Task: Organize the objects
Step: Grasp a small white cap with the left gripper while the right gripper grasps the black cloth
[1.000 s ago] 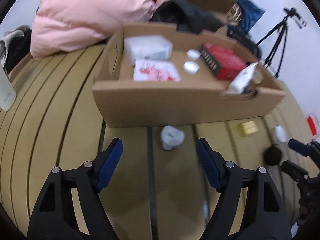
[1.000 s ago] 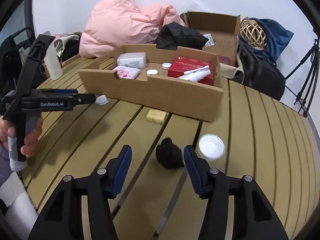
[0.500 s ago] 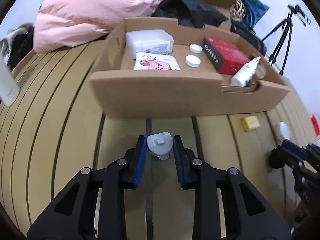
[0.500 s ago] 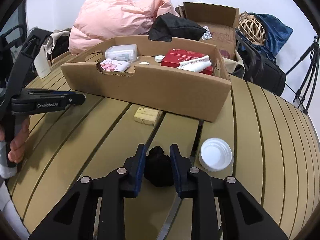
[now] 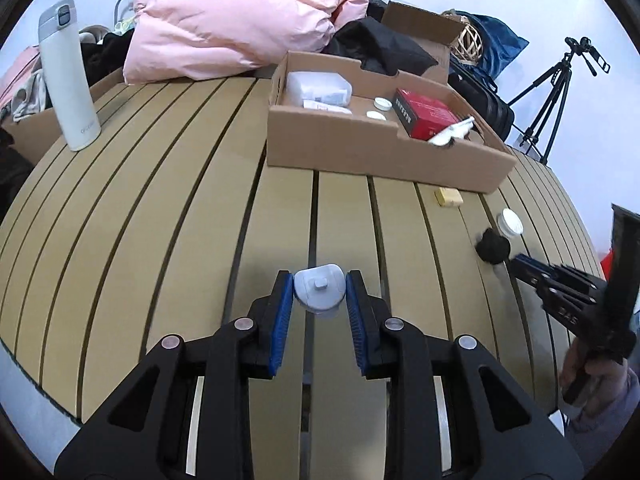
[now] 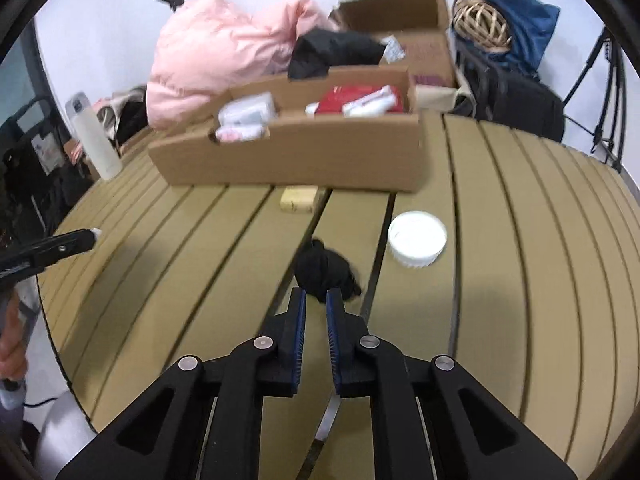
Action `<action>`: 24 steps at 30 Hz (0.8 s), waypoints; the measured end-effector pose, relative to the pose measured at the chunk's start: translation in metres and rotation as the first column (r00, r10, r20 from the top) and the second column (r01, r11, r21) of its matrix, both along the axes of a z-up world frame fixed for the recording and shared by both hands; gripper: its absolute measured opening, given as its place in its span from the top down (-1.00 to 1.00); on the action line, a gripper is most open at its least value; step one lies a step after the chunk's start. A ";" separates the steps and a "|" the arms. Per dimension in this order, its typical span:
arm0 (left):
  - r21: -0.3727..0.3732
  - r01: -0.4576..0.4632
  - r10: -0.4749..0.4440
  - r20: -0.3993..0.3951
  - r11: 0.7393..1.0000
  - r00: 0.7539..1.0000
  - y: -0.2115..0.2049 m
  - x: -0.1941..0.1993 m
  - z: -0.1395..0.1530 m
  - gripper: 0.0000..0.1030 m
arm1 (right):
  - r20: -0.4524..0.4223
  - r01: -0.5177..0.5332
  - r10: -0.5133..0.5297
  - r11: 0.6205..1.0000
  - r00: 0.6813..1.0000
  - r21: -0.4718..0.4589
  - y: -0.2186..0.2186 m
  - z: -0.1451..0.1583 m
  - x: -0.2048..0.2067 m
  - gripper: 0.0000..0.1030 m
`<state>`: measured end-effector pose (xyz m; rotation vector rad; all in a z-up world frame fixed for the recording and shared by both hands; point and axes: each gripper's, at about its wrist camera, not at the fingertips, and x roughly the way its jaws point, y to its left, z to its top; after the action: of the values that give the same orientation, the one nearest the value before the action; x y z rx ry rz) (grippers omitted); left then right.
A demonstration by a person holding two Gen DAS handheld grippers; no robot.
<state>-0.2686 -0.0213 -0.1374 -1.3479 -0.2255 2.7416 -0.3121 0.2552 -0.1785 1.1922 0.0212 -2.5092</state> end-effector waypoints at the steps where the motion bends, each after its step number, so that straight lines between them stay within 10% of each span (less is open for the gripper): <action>1: -0.009 0.007 -0.007 -0.001 1.000 1.000 0.001 0.001 -0.001 0.54 | -0.004 -0.009 0.009 1.000 1.000 0.014 -0.002 -0.002 -0.001 0.67; 5: -0.026 0.031 -0.030 0.002 0.999 1.000 0.007 0.000 -0.003 0.54 | -0.031 -0.029 0.030 0.999 0.999 0.032 -0.006 -0.008 -0.005 -0.67; 6: -0.020 0.034 -0.034 0.001 0.999 0.999 0.008 0.000 -0.003 0.54 | -0.039 -0.031 0.032 0.999 0.999 0.027 -0.006 -0.008 -0.005 -0.70; 16: -0.007 0.047 -0.047 -0.004 0.999 0.999 0.022 -0.014 -0.009 0.54 | 0.008 -0.032 0.031 0.998 0.999 0.051 -0.007 -0.016 -0.034 -0.67; 20: -0.011 0.059 -0.059 -0.001 0.998 0.998 0.021 -0.015 -0.008 0.54 | 0.003 -0.025 0.025 0.986 1.000 0.163 -0.017 -0.017 -0.045 0.32; 24: -0.016 0.040 -0.040 -0.032 0.999 0.999 0.016 -0.009 0.008 0.54 | 0.004 -0.037 0.037 0.972 0.999 0.233 -0.028 -0.016 -0.042 0.32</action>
<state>-0.2772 -0.0048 -0.1292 -1.2958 -0.1732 2.7355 -0.3542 0.2272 -0.1944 1.2658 0.3444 -2.5270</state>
